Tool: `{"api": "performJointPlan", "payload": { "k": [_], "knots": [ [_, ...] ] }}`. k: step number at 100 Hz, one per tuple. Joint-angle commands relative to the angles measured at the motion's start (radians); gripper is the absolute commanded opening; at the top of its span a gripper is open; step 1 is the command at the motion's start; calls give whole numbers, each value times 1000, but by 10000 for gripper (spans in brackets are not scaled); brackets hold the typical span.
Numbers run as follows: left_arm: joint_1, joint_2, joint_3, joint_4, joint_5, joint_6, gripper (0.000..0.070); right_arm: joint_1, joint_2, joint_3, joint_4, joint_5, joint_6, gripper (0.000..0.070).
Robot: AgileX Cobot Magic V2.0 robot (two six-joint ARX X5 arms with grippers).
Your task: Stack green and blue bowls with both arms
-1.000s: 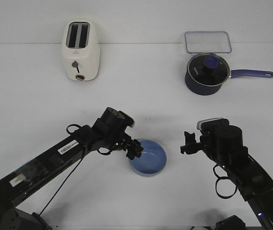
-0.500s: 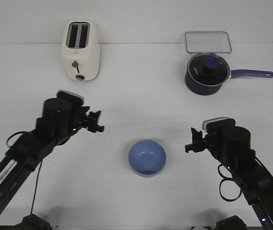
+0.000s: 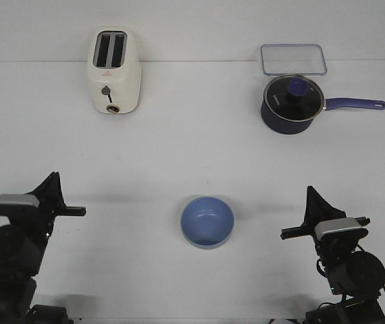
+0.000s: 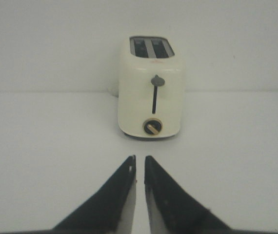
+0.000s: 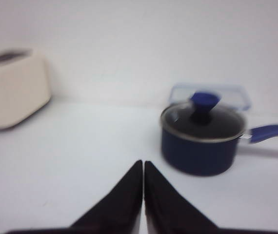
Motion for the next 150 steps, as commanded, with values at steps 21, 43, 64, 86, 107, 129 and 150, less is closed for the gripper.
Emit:
{"api": "performJointPlan", "payload": {
  "k": [21,43,64,86,107,129,150],
  "knots": [
    [32,-93,-108,98,1,11,14,1,-5,-22,7,79,-16,1],
    [32,-95,-108,93,2,1,14,1,-5,-21,10,79,-16,1],
    [32,-95,-108,93,2,1,14,1,-5,-21,10,79,-16,1],
    [31,-107,-109,86,2,8,14,1,-5,-21,10,79,-16,1],
    [50,-248,-245,183,3,77,14,1,-5,-21,10,79,-16,1],
    [109,-439,-439,166,75,83,14,1,-5,-21,10,79,-16,1],
    [117,-520,-522,148,78,78,14,1,-4,-21,9,79,-16,1]
  ]
}}
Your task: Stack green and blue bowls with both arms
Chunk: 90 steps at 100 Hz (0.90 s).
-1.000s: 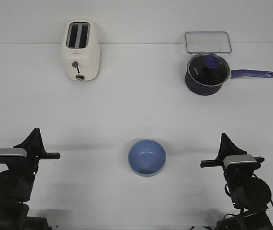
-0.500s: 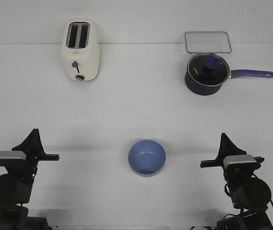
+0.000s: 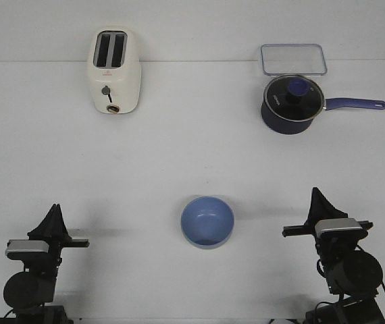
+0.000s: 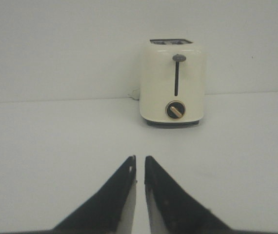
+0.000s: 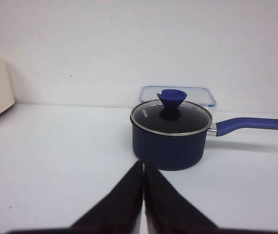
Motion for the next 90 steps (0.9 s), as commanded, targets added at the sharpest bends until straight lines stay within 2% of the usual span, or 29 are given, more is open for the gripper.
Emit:
{"api": "performJointPlan", "payload": {
  "k": [1,21,90],
  "knots": [
    [1,-2,-16,5,6,10,14,3,1,2,11,3,-5,1],
    [0,-2,-35,-13,9,-40,14,3,1,2,13,3,-5,1],
    [0,0,-35,-14,8,-40,14,3,1,2,12,3,-6,1]
  ]
}}
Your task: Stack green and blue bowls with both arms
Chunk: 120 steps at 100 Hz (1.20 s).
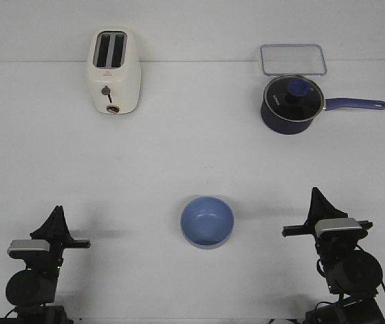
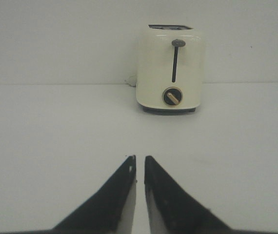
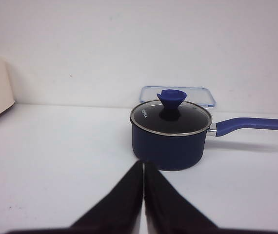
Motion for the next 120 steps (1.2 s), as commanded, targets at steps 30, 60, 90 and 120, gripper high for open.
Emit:
{"api": "performJointPlan", "payload": {
  "k": [30,60,90,120],
  "knots": [
    [0,-1,-20,12,3,-5,14,-55,-53,-42,11,-16,-160,1],
    [0,-1,-20,12,3,-5,14,-220,-295,-307,10,-219,-330,1],
    [0,-2,-20,5,3,-5,14,-222,-338,-390,9,-226,-334,1],
    [0,-2,-20,5,3,-6,14,-222,-338,-390,11,-221,-334,1]
  ]
}}
